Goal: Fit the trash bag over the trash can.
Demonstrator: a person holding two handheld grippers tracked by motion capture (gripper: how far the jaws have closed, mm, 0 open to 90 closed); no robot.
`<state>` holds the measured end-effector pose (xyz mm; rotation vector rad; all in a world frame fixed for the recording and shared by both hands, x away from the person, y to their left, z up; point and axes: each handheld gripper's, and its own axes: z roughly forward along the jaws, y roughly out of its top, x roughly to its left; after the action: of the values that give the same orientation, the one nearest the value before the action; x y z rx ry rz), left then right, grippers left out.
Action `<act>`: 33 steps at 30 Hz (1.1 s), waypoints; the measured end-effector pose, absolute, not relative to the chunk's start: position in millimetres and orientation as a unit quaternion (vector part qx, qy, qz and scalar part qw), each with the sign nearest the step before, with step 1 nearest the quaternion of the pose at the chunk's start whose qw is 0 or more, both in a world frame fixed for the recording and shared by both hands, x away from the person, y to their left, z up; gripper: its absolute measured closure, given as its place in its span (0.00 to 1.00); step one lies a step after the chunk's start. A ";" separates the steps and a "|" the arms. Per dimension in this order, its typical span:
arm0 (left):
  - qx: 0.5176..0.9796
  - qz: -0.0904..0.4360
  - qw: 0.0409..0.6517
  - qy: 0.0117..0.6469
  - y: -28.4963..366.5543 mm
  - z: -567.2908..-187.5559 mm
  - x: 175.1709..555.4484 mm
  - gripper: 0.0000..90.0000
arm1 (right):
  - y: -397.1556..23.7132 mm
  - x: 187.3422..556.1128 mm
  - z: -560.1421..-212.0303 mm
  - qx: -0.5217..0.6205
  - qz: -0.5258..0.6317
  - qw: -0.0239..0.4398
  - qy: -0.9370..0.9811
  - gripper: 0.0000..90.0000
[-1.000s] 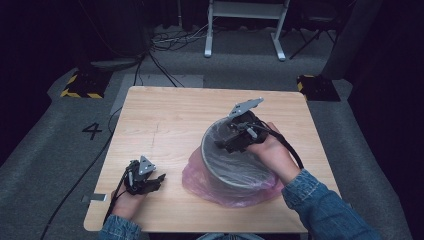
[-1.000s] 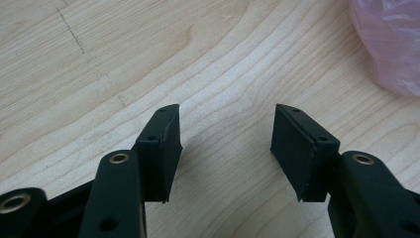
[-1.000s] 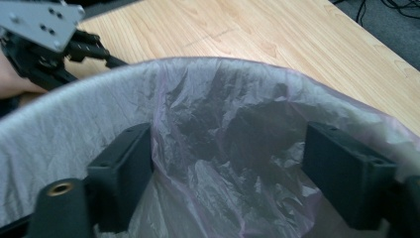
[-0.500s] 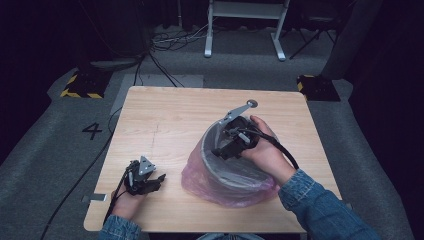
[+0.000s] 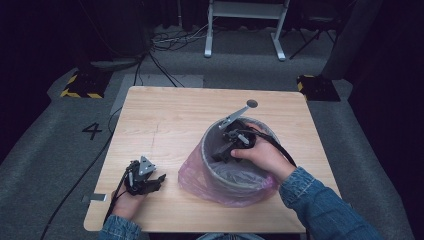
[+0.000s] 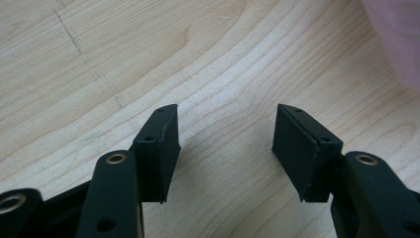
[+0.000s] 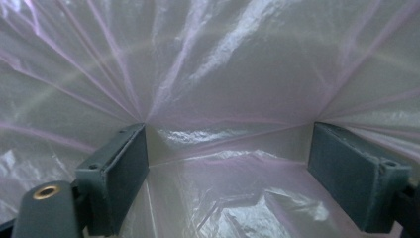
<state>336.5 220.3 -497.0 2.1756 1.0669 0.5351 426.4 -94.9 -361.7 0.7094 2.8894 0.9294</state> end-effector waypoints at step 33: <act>0.831 0.207 0.324 0.401 218.8 -497.1 336.0 0.48 | -77.5 427.1 -401.4 0.202 0.136 -0.006 0.970 0.28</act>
<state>336.0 218.8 -497.1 2.1806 1.0529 0.5429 427.1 -77.5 -401.4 0.6385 3.0592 0.4276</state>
